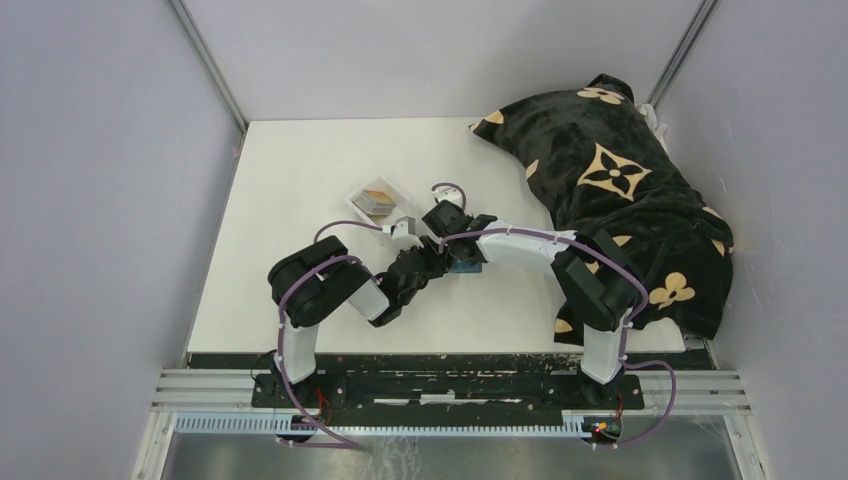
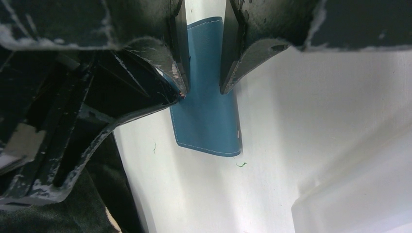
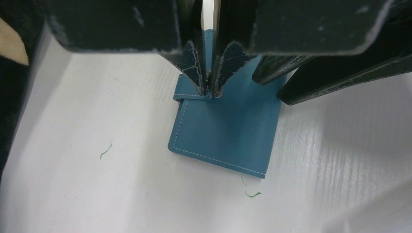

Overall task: Put the credit cards into the card holder
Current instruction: Close the card holder at the center of the board.

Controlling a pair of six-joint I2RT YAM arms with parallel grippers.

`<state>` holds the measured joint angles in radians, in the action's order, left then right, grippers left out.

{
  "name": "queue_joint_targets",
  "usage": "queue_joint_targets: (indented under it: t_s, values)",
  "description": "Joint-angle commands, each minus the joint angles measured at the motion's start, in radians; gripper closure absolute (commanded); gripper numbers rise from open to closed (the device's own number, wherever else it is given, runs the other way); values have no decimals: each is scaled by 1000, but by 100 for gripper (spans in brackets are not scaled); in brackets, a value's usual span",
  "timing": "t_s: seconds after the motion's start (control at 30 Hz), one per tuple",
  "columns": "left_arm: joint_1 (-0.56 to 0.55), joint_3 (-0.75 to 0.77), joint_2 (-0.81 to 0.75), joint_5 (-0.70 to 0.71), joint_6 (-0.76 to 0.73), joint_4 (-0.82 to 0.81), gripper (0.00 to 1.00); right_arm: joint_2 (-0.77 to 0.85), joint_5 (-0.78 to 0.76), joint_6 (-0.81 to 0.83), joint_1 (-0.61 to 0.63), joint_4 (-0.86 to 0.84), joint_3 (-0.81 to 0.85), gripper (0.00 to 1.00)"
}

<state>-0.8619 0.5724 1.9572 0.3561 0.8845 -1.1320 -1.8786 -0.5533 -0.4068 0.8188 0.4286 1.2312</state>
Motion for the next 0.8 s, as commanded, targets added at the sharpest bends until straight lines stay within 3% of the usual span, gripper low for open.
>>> queue_joint_targets:
  t_s: [0.0, 0.77]
  values:
    - [-9, -9, 12, -9, -50, -47, 64, -12, -3, -14, 10, -1, 43, 90]
    - [-8, -7, 27, -17, -50, -56, 65, -42, 6, -17, 17, -4, 66, 91]
